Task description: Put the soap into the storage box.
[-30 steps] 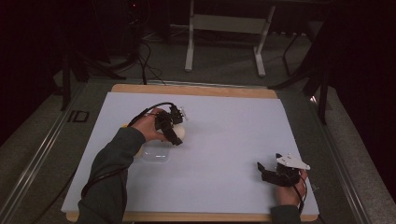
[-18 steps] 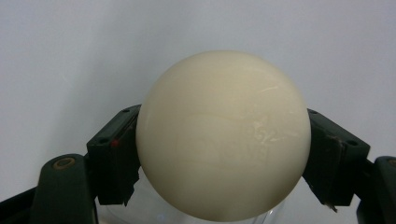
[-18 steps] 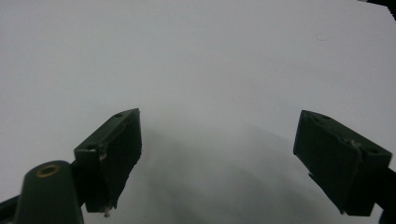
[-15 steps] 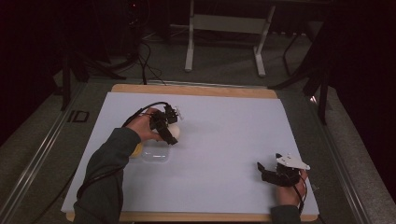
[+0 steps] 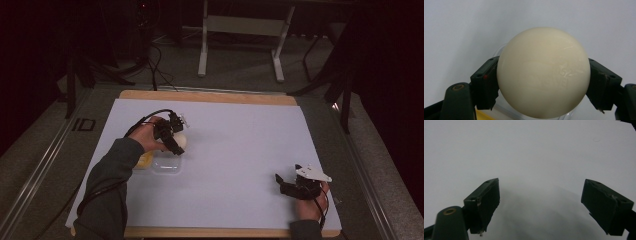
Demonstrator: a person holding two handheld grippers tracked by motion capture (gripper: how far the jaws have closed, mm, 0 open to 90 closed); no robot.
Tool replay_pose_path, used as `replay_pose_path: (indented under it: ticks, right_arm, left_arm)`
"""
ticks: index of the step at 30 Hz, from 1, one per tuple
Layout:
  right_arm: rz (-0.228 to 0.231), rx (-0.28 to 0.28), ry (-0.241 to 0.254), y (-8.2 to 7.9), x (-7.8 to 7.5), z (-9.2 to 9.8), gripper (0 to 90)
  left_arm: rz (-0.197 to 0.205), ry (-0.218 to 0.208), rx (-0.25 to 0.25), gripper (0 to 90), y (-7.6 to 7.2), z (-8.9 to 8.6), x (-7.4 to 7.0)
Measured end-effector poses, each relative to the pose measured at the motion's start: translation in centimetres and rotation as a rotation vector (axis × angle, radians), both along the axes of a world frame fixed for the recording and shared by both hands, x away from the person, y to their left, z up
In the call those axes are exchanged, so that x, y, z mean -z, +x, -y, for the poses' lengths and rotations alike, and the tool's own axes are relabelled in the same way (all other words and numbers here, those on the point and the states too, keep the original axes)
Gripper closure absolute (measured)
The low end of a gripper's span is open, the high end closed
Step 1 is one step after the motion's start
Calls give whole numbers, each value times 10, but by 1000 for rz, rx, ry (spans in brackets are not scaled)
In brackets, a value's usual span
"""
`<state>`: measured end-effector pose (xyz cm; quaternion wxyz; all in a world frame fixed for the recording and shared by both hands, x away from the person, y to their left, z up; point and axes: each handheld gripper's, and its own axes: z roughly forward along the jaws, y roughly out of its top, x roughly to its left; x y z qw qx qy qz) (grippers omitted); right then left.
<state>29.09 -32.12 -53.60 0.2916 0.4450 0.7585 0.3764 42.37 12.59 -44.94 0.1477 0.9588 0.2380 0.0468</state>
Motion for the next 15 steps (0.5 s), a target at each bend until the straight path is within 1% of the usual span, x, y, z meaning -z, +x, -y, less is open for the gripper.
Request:
replay_pose_path:
  ticks: [1, 5, 6, 10, 15]
  right_arm:
    - [0, 0, 0, 0, 0, 0, 153]
    - [0, 0, 0, 0, 0, 0, 153]
    - [0, 0, 0, 0, 0, 0, 153]
    - [0, 0, 0, 0, 0, 0, 152]
    - [0, 0, 0, 0, 0, 0, 153]
  left_arm:
    - [0, -6, -8, 231, -1, -1, 1]
    - [-4, 2, -15, 231, -1, -6, 2]
    - [-4, -3, -18, 231, -1, -8, 3]
    - [-5, 1, -29, 231, -2, -14, 3]
    - [0, -11, -48, 231, -2, -22, 2]
